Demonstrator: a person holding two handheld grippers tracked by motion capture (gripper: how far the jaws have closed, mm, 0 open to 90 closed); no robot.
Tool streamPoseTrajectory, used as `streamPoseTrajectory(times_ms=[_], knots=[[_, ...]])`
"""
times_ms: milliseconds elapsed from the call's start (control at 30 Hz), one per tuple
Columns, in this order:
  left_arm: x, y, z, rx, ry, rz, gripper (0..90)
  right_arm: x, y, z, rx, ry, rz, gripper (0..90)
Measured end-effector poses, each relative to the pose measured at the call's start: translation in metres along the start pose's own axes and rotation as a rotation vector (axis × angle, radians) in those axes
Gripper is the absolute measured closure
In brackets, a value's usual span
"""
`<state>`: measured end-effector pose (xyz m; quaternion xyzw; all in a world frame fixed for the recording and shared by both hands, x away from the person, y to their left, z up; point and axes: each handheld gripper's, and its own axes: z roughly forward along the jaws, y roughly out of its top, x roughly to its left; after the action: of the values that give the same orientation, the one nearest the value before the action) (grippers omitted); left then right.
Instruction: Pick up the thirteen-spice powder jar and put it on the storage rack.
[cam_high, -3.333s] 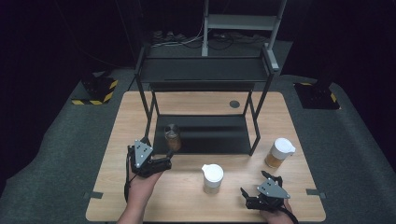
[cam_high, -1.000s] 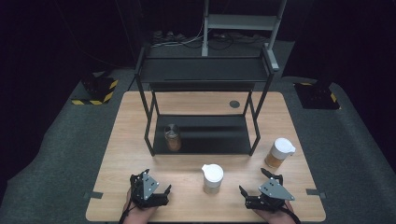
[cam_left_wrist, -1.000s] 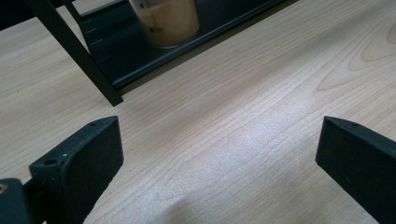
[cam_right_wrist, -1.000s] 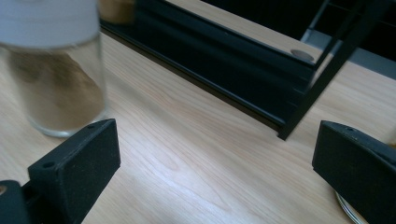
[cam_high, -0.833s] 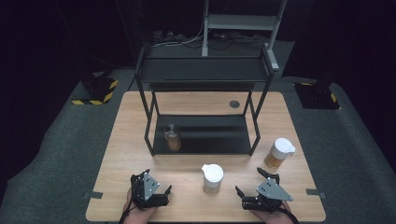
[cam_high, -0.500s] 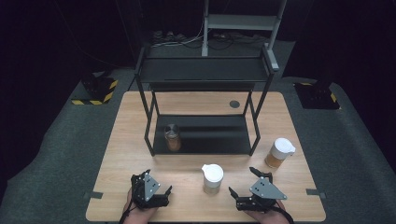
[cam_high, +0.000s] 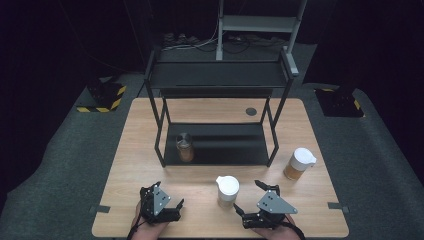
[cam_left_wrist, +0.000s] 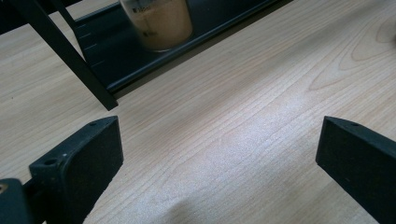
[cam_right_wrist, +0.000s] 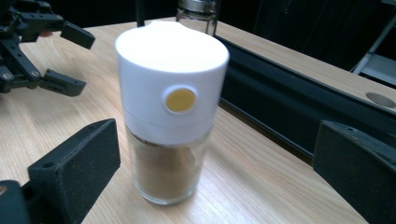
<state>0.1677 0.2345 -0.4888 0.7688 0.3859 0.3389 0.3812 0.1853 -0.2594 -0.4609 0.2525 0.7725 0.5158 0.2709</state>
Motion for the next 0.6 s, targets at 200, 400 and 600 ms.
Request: streamPoseTrajectory(times_ms=[200, 400, 600], knots=[[0.0, 0.001, 0.0, 0.003, -0.002, 0.006, 0.9, 0.002, 0.005, 0.006, 0.003, 0.019, 0.006, 0.1], [0.0, 0.001, 0.001, 0.004, -0.006, 0.011, 0.9, 0.004, 0.007, 0.013, 0.006, 0.025, 0.025, 0.0], [0.002, 0.001, 0.0, 0.003, -0.012, 0.007, 0.9, 0.003, 0.008, 0.02, 0.003, 0.036, 0.052, 0.0]])
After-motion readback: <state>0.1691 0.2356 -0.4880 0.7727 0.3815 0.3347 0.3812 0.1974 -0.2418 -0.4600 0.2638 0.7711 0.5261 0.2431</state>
